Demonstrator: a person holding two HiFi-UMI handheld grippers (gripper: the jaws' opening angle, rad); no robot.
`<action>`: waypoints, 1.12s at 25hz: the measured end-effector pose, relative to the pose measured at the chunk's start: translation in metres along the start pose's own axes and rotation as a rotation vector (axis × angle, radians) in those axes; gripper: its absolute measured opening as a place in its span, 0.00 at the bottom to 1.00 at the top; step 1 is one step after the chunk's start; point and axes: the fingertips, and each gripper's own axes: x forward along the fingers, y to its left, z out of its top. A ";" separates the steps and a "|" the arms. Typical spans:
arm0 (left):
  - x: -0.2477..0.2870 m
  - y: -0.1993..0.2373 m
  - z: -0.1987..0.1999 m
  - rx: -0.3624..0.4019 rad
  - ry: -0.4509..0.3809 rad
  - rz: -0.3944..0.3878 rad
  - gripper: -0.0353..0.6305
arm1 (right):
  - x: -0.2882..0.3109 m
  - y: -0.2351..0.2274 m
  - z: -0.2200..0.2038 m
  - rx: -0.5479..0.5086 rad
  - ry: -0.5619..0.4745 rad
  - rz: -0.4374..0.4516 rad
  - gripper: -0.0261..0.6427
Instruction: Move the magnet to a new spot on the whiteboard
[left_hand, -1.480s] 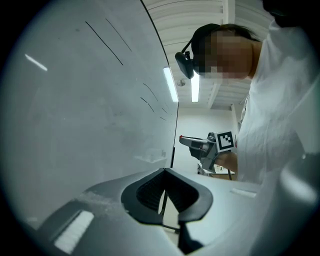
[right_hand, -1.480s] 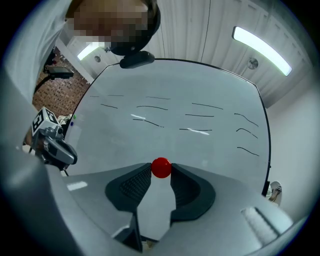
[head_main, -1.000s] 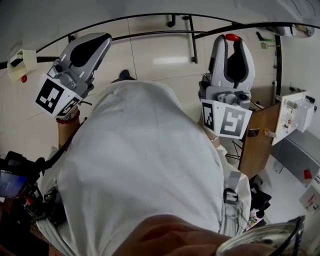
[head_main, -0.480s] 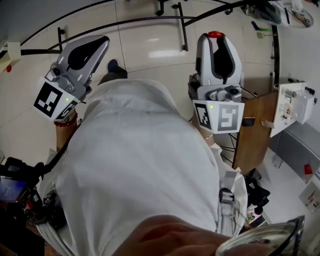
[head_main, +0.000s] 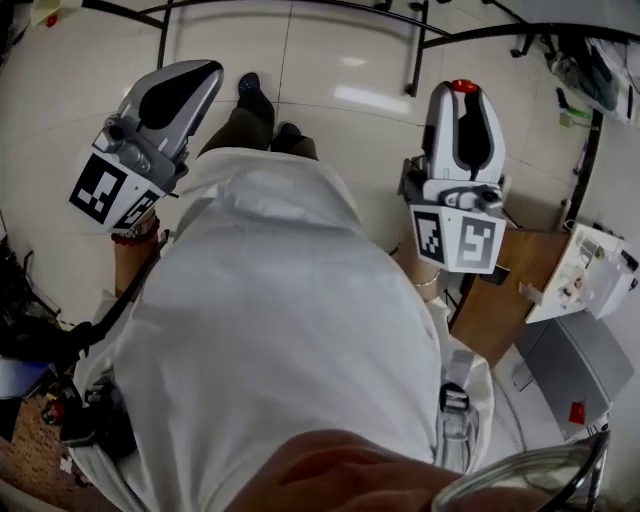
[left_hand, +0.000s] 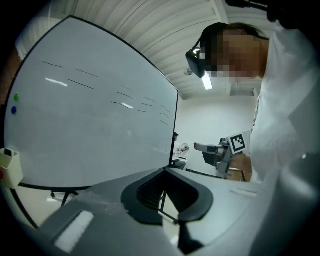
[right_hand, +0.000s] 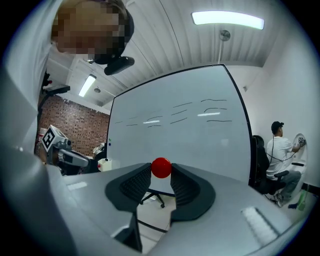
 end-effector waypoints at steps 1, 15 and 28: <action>-0.005 -0.001 -0.003 -0.002 0.004 0.005 0.05 | 0.000 0.001 -0.003 0.003 0.004 0.003 0.22; -0.019 -0.018 -0.004 -0.043 -0.058 -0.069 0.05 | -0.018 0.014 -0.008 0.016 0.001 -0.041 0.22; -0.135 -0.004 -0.045 0.007 -0.001 0.017 0.05 | -0.024 0.149 -0.014 0.054 0.052 0.077 0.23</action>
